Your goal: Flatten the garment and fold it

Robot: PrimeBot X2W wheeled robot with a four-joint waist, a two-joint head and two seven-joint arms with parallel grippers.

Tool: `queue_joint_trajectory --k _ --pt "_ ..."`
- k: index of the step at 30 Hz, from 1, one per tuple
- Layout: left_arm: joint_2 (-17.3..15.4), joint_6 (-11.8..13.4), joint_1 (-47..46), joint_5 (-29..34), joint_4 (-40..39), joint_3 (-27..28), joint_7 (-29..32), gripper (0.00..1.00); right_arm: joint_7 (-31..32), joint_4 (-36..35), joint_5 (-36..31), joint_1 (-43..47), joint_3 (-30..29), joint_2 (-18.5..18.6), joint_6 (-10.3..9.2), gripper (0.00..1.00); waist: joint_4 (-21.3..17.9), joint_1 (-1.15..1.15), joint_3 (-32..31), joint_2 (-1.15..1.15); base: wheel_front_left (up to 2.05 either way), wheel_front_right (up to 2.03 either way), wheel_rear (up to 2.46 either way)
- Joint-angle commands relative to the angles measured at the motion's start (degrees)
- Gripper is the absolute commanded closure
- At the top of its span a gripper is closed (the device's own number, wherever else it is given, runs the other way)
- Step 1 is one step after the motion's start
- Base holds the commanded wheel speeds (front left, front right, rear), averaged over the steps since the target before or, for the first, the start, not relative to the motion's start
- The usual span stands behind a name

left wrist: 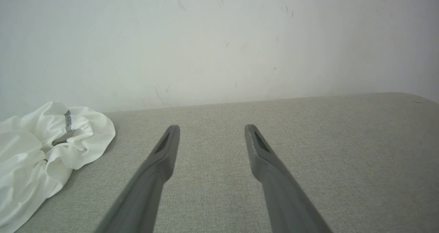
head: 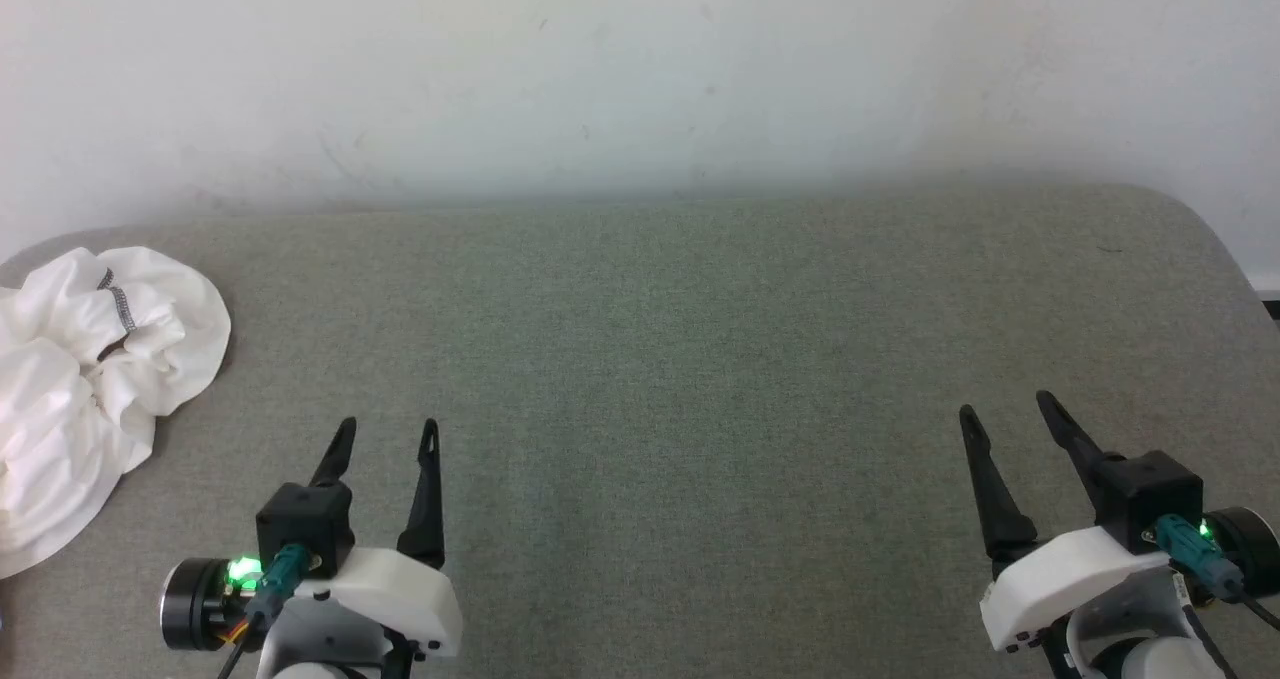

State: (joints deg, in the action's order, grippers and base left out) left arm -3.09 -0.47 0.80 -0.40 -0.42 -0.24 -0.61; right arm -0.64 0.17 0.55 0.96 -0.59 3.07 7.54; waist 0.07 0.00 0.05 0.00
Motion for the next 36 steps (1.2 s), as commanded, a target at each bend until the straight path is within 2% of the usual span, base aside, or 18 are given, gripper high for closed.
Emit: queue_joint_trajectory --k 1,18,36 --pt "0.0 -0.5 0.7 -0.5 -0.3 0.1 -0.6 0.0 -0.6 -0.1 0.5 0.5 -0.4 0.0 0.0 0.0 0.0 0.0 0.0 0.0 0.0 0.0 0.0" --pt "0.0 -1.3 1.9 -1.8 -1.2 1.2 -2.6 0.0 -2.6 0.1 1.7 1.3 -2.3 0.0 -0.01 0.0 0.2 0.0 0.0 0.0 0.0 0.0 0.0" --pt "0.1 -0.5 3.2 -3.8 -2.7 2.1 -4.8 0.0 -4.7 0.2 2.1 1.7 -3.4 -0.1 -0.02 0.0 2.8 0.0 0.6 0.0 0.0 0.0 0.0"
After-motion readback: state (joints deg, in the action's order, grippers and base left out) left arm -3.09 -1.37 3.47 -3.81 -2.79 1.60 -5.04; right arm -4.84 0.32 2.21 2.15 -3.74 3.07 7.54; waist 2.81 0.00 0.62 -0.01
